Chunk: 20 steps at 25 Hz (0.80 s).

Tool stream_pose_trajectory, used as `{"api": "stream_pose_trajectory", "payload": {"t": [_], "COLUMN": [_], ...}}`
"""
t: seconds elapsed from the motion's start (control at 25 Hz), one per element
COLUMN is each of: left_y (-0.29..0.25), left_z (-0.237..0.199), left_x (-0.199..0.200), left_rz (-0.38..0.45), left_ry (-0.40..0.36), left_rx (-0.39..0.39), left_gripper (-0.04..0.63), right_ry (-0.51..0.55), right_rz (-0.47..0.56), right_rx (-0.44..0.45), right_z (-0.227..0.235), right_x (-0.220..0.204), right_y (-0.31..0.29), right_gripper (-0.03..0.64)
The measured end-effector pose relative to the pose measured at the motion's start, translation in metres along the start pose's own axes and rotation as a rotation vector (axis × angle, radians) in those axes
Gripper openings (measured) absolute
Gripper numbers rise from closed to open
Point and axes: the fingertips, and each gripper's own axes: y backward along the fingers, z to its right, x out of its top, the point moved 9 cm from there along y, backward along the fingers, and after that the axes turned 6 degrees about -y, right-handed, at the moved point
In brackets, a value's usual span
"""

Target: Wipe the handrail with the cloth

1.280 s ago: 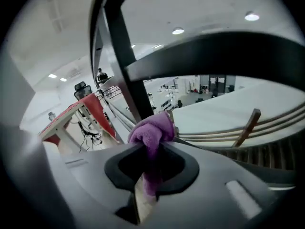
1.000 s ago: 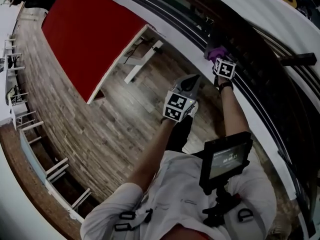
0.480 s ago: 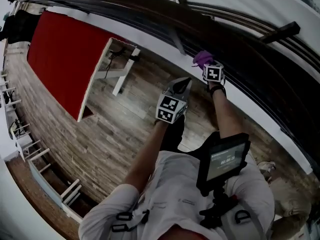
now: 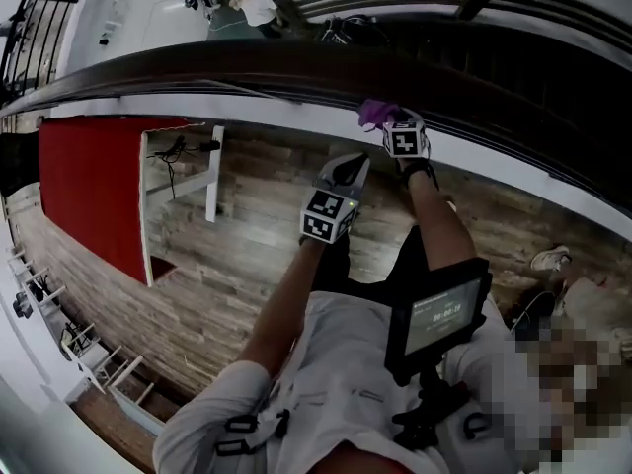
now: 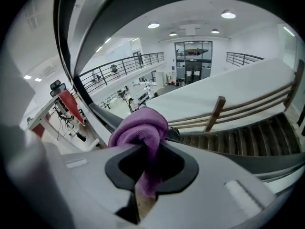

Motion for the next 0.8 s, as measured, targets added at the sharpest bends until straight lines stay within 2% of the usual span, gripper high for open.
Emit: {"api": "stream_pose_trajectory", "payload": {"t": [0.28, 0.6, 0.8], "left_y": [-0.059, -0.121, -0.147], "left_z": [0.076, 0.15, 0.178], "left_x": [0.023, 0.03, 0.029], "left_rz": [-0.028, -0.059, -0.068], "left_ry": [-0.044, -0.084, -0.096], "left_rx": [-0.081, -0.193, -0.229], "left_gripper": [-0.002, -0.002, -0.002], "right_ry": [-0.148, -0.179, -0.218], "right_rz": [0.04, 0.078, 0.092], "right_rx": [-0.065, -0.132, -0.178], "right_z": [0.114, 0.211, 0.255], "right_x": [-0.02, -0.039, -0.052], "right_y": [0.048, 0.091, 0.119], "right_gripper": [0.048, 0.048, 0.048]}}
